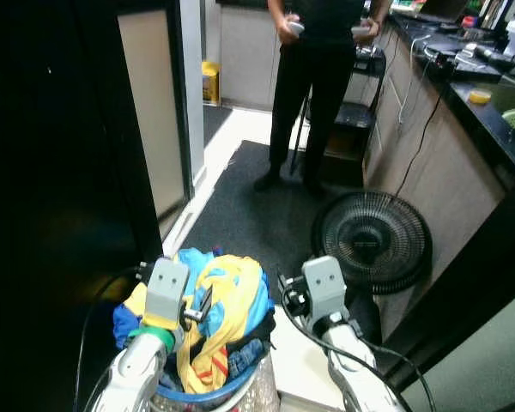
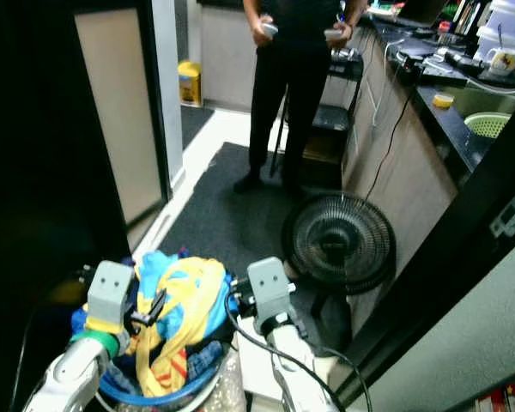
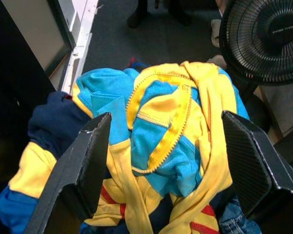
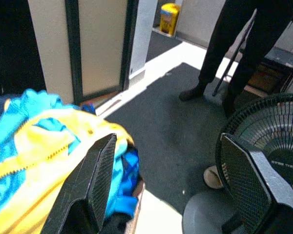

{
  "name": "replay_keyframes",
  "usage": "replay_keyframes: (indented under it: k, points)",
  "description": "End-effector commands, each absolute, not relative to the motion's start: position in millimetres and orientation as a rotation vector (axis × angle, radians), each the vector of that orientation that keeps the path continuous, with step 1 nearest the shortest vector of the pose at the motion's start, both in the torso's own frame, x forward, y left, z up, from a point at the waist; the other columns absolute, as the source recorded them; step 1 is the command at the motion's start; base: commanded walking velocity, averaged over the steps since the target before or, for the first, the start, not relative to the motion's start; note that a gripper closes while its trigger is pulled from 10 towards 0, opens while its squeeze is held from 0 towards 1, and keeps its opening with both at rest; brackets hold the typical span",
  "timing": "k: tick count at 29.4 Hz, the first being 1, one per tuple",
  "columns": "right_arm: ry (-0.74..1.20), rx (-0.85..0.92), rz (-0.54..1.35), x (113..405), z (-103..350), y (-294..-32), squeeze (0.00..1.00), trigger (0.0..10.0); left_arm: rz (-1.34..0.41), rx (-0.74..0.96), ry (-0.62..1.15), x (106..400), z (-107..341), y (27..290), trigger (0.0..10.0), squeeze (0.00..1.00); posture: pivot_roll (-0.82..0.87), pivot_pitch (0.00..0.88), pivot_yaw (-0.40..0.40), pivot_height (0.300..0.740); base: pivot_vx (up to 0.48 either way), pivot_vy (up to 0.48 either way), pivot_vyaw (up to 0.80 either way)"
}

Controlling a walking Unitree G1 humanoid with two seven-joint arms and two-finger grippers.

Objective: Clothes washing

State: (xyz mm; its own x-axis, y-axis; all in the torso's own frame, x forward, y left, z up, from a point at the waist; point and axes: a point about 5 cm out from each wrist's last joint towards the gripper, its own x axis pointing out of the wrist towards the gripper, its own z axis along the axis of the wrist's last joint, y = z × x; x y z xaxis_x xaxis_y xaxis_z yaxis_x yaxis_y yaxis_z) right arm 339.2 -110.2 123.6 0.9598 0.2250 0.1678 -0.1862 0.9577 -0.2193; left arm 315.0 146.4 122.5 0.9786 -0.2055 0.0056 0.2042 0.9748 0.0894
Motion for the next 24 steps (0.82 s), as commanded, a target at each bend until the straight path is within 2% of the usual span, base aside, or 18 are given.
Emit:
replay_keyframes:
  k: [1, 7, 10, 13, 18, 24]
  points:
    - [-0.17, -0.224, 0.2, 340.0, 121.5, -118.1, 0.0, 10.0, -0.199, 0.098, -0.002, 312.6, 120.5, 149.3, 10.0, 0.0, -0.03, 0.269, 0.001, 0.74, 0.0, 0.0, 0.0]
    - [-0.156, -0.269, 0.184, 350.5, 128.6, -131.2, 0.0, 10.0, -0.181, 0.118, -0.018, 320.1, 129.9, 155.8, 10.0, 0.0, -0.03, 0.308, 0.004, 0.74, 0.0, 0.0, 0.0]
    - [-0.137, -0.284, 0.197, 354.5, 130.7, -136.7, 0.0, 10.0, -0.152, 0.142, -0.025, 328.4, 133.7, 159.0, 10.0, 0.0, -0.03, 0.357, 0.013, 0.74, 0.0, 0.0, 0.0]
    - [-0.136, -0.286, 0.205, 354.8, 131.3, -136.7, 0.0, 10.0, -0.14, 0.141, -0.028, 330.5, 135.1, 159.5, 10.0, 0.0, -0.03, 0.36, 0.014, 0.74, 0.0, 0.0, 0.0]
    - [-0.129, -0.253, 0.277, 359.9, 135.4, -122.3, 0.0, 10.0, -0.108, 0.145, -0.036, 339.1, 143.1, 164.9, 10.0, 0.0, -0.04, 0.412, 0.004, 0.74, 0.0, 0.0, 0.0]
    - [-0.123, -0.228, 0.367, 365.4, 138.7, -101.2, 0.0, 10.0, -0.069, 0.106, -0.042, 341.2, 150.8, 173.7, 10.0, 0.0, -0.01, 0.421, -0.01, 0.74, 0.0, 0.0, 0.0]
